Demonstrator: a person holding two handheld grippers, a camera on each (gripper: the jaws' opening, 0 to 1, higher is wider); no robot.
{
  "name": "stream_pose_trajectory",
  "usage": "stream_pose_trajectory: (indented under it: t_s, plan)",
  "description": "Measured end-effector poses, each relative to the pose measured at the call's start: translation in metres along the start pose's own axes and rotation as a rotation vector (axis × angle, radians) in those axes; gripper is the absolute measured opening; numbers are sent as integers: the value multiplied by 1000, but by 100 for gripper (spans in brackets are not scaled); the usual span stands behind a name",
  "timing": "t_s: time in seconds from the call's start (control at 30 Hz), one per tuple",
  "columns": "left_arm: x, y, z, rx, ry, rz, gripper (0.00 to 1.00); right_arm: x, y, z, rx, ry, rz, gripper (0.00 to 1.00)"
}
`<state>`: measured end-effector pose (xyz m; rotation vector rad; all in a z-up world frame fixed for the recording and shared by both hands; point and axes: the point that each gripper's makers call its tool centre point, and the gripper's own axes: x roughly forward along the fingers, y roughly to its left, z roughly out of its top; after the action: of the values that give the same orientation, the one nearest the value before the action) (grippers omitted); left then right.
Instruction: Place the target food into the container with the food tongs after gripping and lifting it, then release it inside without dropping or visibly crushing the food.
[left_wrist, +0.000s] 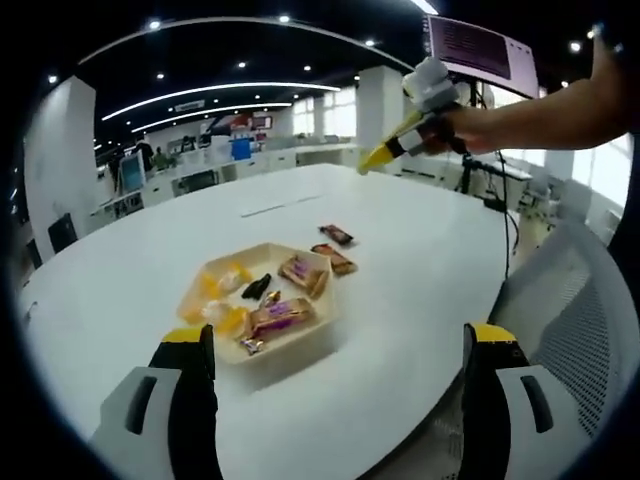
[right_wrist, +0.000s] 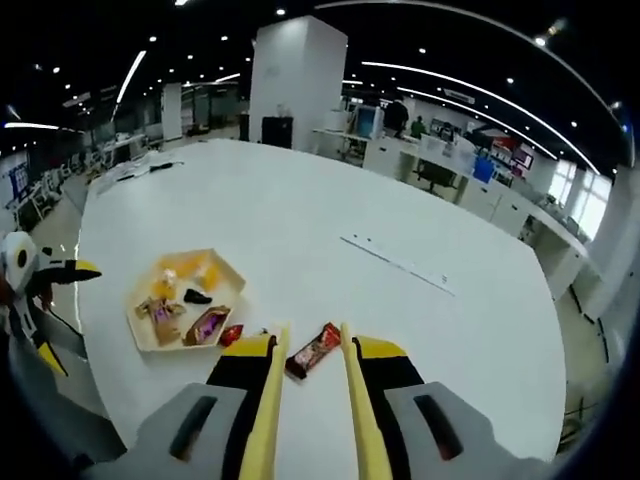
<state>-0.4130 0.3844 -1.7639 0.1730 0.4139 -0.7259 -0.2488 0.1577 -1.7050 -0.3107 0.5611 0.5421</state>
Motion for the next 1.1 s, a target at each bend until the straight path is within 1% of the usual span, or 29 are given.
stream_pose_trajectory:
  t_s: [0.13, 0.27, 0.47, 0.57, 0.73, 0.87, 0.93, 1.1]
  plan:
    - [0, 0, 0, 3, 1, 2, 99, 5, -1, -4, 6, 1, -10, 29]
    - [0, 2, -3, 0, 10, 9, 99, 21, 2, -12, -6, 16, -21, 29]
    - [0, 2, -4, 8, 17, 11, 99, 35, 2, -16, 19, 19, -35, 29]
    - [0, 4, -5, 3, 20, 19, 99, 47, -1, -21, 62, 26, -41, 29]
    - [1, 5, -7, 4, 29, 19, 99, 62, 2, -27, 69, 46, -37, 29]
    - [1, 5, -8, 4, 34, 18, 99, 76, 3, -38, 80, 72, -34, 29]
    - [1, 5, -9, 9, 42, 19, 99, 81, 2, -45, 109, 88, -36, 29]
    - [1, 5, -11, 8, 47, 17, 99, 92, 2, -56, 138, 113, -42, 29]
